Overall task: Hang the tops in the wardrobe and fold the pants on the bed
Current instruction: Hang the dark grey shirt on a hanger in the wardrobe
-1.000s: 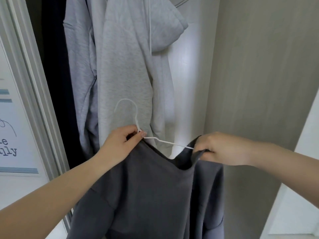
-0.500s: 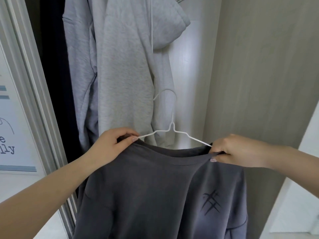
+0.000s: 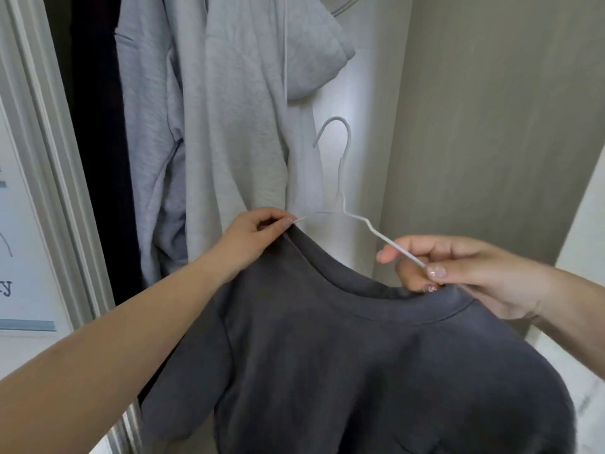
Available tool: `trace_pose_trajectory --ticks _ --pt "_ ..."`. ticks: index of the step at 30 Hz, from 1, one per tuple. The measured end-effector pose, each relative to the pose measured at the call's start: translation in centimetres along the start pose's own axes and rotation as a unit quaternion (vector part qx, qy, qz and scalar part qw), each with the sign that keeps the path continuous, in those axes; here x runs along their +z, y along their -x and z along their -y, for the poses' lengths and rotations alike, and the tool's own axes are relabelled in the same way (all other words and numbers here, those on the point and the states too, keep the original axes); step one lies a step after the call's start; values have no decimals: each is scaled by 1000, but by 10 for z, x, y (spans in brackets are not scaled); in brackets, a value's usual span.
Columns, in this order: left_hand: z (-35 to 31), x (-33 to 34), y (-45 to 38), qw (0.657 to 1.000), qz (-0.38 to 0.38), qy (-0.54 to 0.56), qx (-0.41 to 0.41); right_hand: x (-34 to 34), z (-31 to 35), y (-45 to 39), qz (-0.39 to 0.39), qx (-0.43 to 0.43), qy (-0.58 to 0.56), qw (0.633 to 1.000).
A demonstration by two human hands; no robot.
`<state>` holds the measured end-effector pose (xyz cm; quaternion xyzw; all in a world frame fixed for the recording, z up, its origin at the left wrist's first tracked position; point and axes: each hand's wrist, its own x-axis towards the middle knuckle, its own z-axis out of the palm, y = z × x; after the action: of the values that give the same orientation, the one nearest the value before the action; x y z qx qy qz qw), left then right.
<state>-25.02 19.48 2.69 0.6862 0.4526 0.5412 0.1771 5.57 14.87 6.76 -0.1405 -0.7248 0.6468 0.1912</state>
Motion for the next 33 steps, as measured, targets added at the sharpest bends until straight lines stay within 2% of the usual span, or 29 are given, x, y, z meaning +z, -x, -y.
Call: trace_pose_trajectory --ticks 2,4,9,13,17,24,27,33 --pt "-1 19 -7 999 18 35 -22 12 2 3 57 -58 -105 991" --pt "1 34 -11 996 25 69 -47 27 7 4 58 -97 -144 983" --pt "-23 51 -22 969 26 225 -99 61 20 -5 -113 -130 -43 984" --pt "-60 49 -30 935 101 321 -116 83 37 -17 -151 -164 6 975" --pt "-95 36 -46 929 115 342 -84 77 68 -39 -189 -173 114 960" --pt "-141 6 -74 933 71 353 28 25 121 -113 -239 -187 171 938" --pt "-157 0 -89 939 38 341 37 2 148 -149 -262 -201 175 928" --pt "-159 -33 -119 956 -61 275 78 -31 189 -220 -241 -202 142 939"
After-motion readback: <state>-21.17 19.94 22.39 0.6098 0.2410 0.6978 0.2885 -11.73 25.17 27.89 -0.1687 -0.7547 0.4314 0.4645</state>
